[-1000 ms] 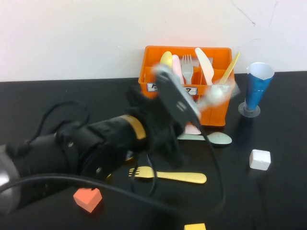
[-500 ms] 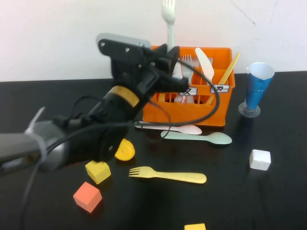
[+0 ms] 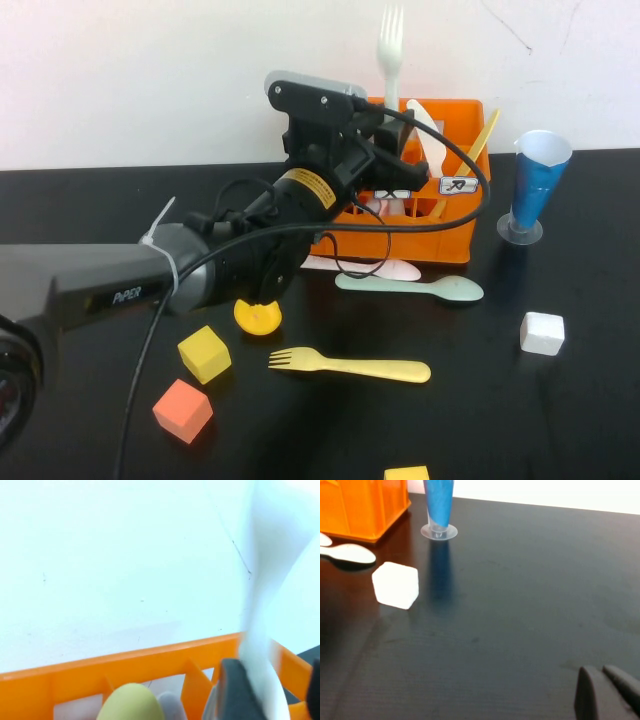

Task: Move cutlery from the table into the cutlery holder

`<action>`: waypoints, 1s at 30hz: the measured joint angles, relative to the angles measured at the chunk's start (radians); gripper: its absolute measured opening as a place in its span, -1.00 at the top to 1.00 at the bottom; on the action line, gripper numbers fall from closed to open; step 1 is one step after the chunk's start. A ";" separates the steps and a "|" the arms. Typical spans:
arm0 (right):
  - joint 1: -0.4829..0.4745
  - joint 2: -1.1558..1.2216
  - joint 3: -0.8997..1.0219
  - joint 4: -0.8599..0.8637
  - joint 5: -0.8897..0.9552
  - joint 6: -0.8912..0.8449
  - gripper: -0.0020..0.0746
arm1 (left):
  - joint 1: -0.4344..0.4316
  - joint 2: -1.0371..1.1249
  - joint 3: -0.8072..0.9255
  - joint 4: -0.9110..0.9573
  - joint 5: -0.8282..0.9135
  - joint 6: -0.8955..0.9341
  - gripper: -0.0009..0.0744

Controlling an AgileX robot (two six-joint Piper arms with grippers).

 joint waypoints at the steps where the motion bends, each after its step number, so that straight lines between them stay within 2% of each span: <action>1: 0.000 0.000 0.000 0.000 0.000 0.000 0.95 | 0.000 0.000 0.000 0.001 0.002 0.000 0.16; 5: 0.000 0.000 0.000 0.000 0.000 0.000 0.95 | 0.000 -0.011 0.000 0.019 0.019 0.000 0.00; 9: 0.000 0.000 0.000 0.000 0.000 0.000 0.95 | 0.000 -0.055 0.000 0.103 0.066 0.000 0.08; 12: 0.000 0.000 0.000 0.000 0.000 0.000 0.95 | 0.000 -0.126 0.000 0.200 0.165 0.000 0.38; 15: 0.000 0.000 0.000 0.000 0.000 0.000 0.95 | 0.000 -0.232 0.000 0.261 0.286 -0.008 0.79; 17: 0.000 0.000 0.000 0.000 0.000 0.000 0.95 | 0.000 -0.312 0.000 0.271 0.381 -0.014 0.90; 20: 0.000 0.000 0.000 0.000 0.000 0.000 0.95 | 0.000 -0.423 0.000 0.275 0.523 -0.057 0.95; 25: 0.000 0.000 0.000 0.000 0.000 0.000 0.95 | 0.000 -0.592 0.000 0.275 0.836 -0.139 0.97; 30: 0.000 0.000 0.000 0.000 0.000 0.000 0.95 | 0.000 -0.712 0.016 0.262 1.185 -0.143 0.97</action>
